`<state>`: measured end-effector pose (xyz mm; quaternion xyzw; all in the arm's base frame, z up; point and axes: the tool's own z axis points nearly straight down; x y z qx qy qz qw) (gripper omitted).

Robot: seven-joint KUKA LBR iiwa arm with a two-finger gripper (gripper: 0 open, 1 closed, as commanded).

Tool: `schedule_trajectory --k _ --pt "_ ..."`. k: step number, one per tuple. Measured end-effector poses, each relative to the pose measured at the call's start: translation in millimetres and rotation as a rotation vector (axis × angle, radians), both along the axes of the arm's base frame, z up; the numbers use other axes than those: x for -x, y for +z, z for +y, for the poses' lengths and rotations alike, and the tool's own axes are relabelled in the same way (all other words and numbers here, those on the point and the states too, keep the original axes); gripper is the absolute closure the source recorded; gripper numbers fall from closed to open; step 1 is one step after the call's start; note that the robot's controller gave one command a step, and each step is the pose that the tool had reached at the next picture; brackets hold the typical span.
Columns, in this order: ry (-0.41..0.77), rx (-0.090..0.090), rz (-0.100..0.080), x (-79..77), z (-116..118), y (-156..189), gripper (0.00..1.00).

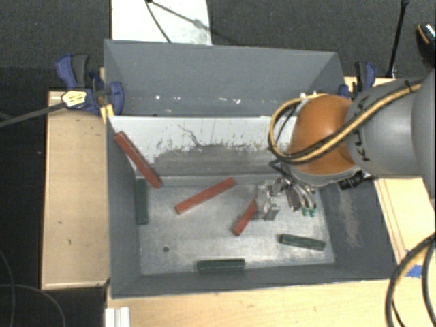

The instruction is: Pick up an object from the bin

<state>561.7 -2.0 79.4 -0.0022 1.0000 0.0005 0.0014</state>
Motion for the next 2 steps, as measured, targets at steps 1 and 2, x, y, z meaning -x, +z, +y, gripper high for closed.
schedule_trajectory --k 1,2 --pt "-0.001 0.000 0.000 0.0 0.0 0.0 0.00" --pt "-0.002 0.000 0.000 0.0 0.0 0.0 1.00"
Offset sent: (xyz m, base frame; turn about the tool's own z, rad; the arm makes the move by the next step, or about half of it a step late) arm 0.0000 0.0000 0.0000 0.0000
